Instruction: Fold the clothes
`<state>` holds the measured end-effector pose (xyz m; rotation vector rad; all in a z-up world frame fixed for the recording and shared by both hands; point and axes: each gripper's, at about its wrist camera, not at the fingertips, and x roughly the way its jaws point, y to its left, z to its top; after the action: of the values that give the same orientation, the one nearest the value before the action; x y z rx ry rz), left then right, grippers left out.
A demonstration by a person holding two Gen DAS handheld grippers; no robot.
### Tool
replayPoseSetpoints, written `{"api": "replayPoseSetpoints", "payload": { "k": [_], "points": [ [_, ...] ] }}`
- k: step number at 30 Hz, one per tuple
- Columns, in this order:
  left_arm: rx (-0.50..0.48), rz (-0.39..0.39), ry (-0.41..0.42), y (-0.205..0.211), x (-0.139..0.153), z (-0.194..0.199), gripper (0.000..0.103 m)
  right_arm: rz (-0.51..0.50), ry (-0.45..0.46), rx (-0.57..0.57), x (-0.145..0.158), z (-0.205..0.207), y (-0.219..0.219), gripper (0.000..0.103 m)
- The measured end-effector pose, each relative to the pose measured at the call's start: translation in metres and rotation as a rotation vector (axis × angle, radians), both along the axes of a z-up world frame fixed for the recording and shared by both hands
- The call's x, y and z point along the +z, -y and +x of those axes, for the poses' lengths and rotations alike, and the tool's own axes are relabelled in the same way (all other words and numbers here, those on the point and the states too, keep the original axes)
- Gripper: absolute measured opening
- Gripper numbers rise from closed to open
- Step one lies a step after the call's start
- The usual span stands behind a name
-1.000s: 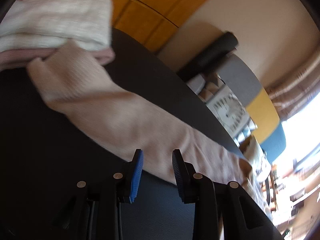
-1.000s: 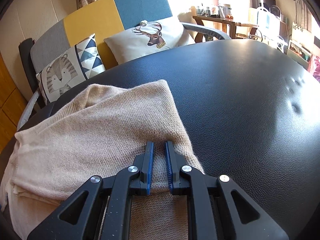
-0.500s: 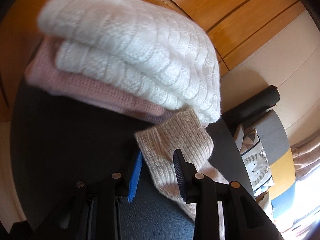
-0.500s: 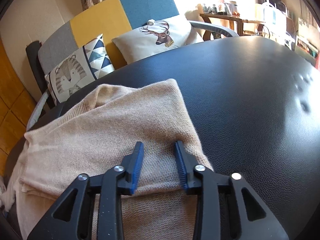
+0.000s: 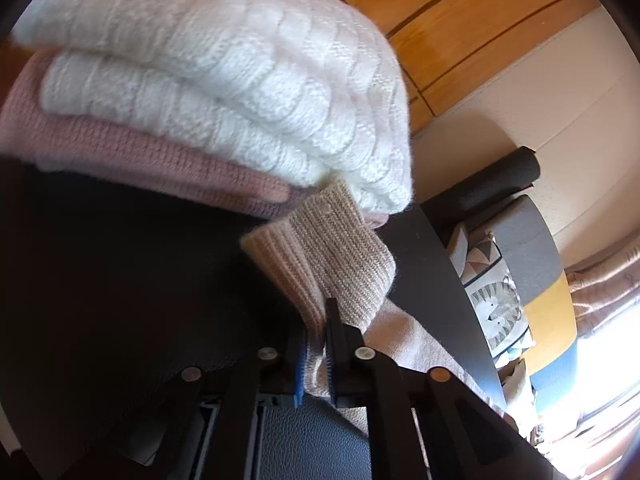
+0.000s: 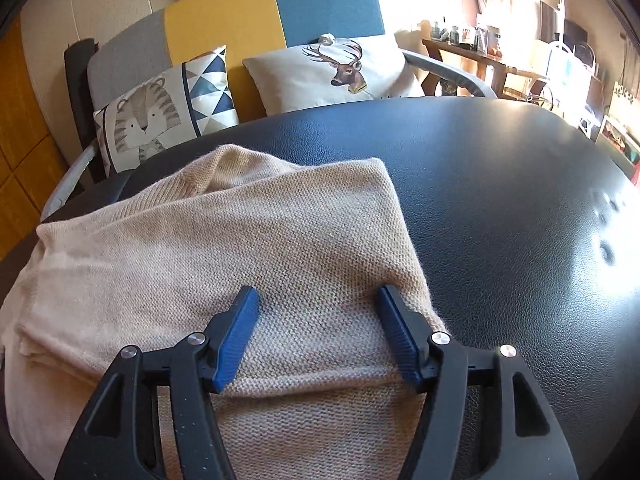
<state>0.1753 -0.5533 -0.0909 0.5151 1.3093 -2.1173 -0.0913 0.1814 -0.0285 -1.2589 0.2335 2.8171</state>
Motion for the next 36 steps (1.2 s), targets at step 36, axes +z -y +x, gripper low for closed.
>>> {"api": "replayPoseSetpoints", "payload": {
  "k": [36],
  "points": [
    [-0.568,-0.391,-0.235,-0.21,0.205,-0.187,0.004,-0.071,-0.037,0.015,0.003,0.006,-0.005,0.072]
  ]
}}
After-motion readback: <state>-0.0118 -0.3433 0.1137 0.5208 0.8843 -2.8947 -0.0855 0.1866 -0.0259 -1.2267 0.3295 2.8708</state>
